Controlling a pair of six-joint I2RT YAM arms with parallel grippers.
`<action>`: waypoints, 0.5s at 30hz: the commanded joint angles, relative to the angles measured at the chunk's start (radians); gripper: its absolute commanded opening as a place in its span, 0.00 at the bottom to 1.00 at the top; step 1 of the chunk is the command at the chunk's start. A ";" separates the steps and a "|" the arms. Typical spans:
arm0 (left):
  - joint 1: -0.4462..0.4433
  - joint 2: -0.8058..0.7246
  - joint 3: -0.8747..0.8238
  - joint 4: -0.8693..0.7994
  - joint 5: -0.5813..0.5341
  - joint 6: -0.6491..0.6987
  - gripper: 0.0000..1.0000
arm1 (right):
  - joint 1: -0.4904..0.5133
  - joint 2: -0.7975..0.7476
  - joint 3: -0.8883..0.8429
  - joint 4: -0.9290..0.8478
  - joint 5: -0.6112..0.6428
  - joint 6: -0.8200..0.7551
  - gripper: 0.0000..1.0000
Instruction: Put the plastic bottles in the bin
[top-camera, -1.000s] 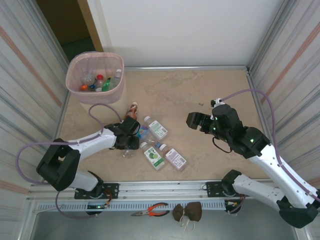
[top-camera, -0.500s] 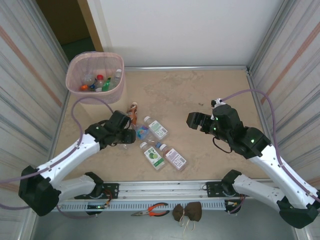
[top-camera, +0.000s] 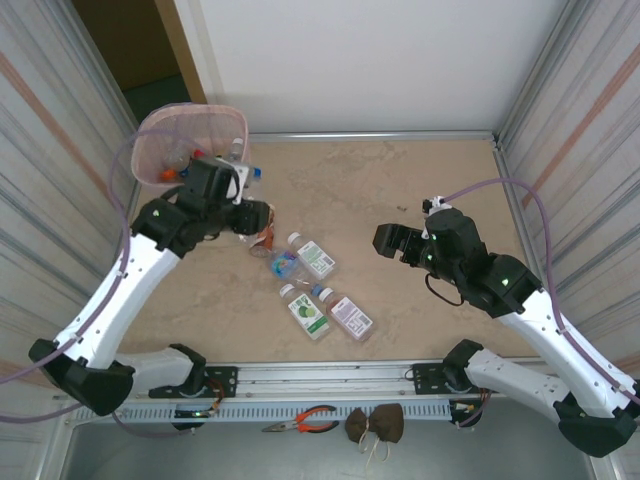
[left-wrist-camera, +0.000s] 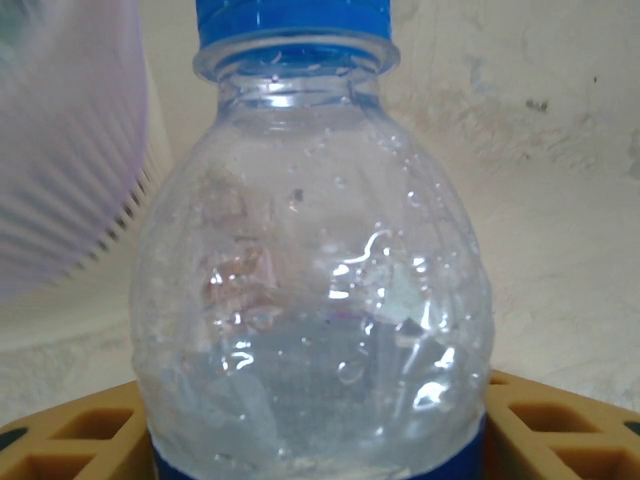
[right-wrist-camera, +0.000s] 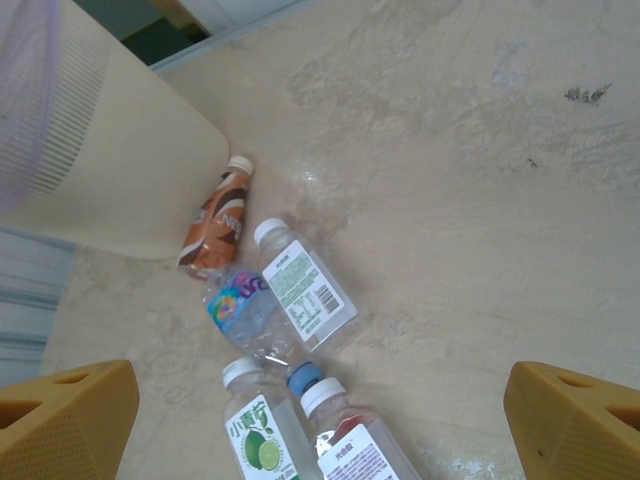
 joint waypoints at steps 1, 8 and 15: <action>0.045 0.042 0.139 -0.088 0.052 0.117 0.61 | -0.007 -0.022 0.036 0.007 0.020 -0.018 0.93; 0.196 0.140 0.360 -0.134 0.143 0.191 0.62 | -0.007 -0.035 0.042 0.004 0.035 -0.023 0.93; 0.386 0.238 0.507 -0.134 0.220 0.240 0.64 | -0.007 -0.015 0.043 0.024 0.035 -0.035 0.94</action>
